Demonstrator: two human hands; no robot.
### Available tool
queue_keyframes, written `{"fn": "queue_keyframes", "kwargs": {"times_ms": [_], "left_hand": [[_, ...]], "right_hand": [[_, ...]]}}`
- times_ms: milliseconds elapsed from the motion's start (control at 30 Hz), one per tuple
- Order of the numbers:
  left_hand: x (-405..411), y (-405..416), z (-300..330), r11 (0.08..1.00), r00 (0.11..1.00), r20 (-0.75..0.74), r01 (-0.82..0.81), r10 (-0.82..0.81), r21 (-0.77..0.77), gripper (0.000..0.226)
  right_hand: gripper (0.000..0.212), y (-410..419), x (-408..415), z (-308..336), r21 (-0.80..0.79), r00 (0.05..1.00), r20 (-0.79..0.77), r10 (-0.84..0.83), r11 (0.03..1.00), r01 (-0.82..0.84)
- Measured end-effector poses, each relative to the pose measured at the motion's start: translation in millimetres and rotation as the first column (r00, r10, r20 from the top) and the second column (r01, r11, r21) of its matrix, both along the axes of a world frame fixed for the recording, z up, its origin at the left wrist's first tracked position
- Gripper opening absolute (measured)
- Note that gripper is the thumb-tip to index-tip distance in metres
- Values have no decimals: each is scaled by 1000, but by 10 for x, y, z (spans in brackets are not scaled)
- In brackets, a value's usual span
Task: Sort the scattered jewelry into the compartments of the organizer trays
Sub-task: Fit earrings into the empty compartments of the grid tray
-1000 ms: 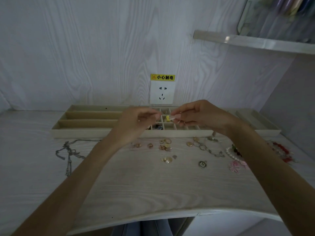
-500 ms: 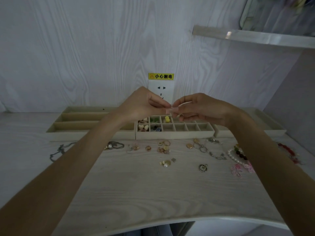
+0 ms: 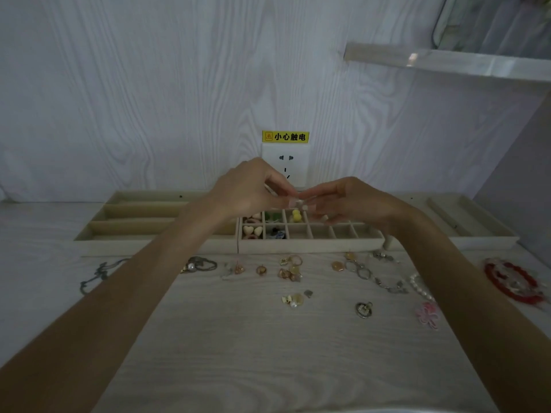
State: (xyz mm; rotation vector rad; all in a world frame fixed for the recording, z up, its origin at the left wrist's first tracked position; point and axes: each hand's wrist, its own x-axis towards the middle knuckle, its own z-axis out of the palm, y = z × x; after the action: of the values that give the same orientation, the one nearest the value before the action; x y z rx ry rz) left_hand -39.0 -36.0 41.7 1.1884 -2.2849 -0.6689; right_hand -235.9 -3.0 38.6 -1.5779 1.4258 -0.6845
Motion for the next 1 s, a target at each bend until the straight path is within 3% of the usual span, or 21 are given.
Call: {"fn": "queue_keyframes", "kwargs": {"times_ms": [133,267,400,600,767,833,1000], "left_hand": [[-58,-44,28,997,997,61,-36,40,-63,20],[-116,-46,19,990,995,70,-67,76,-120,28],[-169,-48,28,990,997,40,-68,74,-123,33],[-175,-94,-3,997,984,-171,-30,43,78,27],[-158,-91,3,939,999,-4,-30,33,342,42],[-183,-89,-38,945,999,15,-36,33,326,40],[-212,-145,-148,992,997,-50,-59,65,113,22]], "right_hand": [[33,-48,-12,-55,36,993,116,23,999,-28],[39,-82,-14,-86,-106,999,35,36,994,-33],[35,-107,2,-105,-199,994,108,-12,979,34],[29,-103,65,-204,-251,981,178,-74,961,118],[20,-112,102,-286,-286,946,254,-204,918,275],[21,-106,126,-292,-258,934,289,-209,923,286],[18,-75,142,-293,-266,924,307,-229,911,314]]}}
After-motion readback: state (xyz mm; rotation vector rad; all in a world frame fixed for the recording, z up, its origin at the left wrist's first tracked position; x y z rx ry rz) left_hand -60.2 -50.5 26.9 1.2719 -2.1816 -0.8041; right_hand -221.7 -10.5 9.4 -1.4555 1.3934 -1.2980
